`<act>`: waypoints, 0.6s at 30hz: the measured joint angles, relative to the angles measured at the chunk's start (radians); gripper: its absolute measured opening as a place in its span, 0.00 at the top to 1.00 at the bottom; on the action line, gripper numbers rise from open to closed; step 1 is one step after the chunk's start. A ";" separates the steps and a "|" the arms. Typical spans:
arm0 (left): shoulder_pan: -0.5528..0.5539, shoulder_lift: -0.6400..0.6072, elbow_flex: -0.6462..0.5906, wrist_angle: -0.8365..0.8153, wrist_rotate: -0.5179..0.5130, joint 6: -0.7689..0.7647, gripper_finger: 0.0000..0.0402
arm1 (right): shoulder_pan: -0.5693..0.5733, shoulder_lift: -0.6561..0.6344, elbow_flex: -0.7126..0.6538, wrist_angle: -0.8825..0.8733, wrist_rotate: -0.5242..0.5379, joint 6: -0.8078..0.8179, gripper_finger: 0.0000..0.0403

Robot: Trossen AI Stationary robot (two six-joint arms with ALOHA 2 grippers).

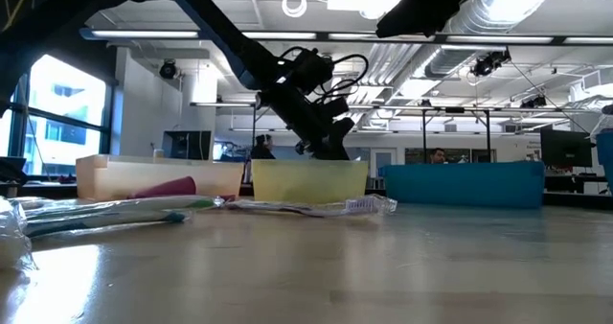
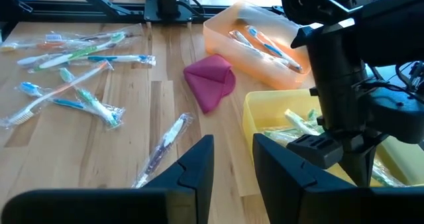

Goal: Pick & Place Toothbrushes
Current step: Adjust the green toothbrush in the yellow bin

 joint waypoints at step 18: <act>0.030 -0.193 0.000 -0.218 0.141 0.367 1.00 | -0.008 0.000 0.000 -0.024 -0.003 0.007 0.97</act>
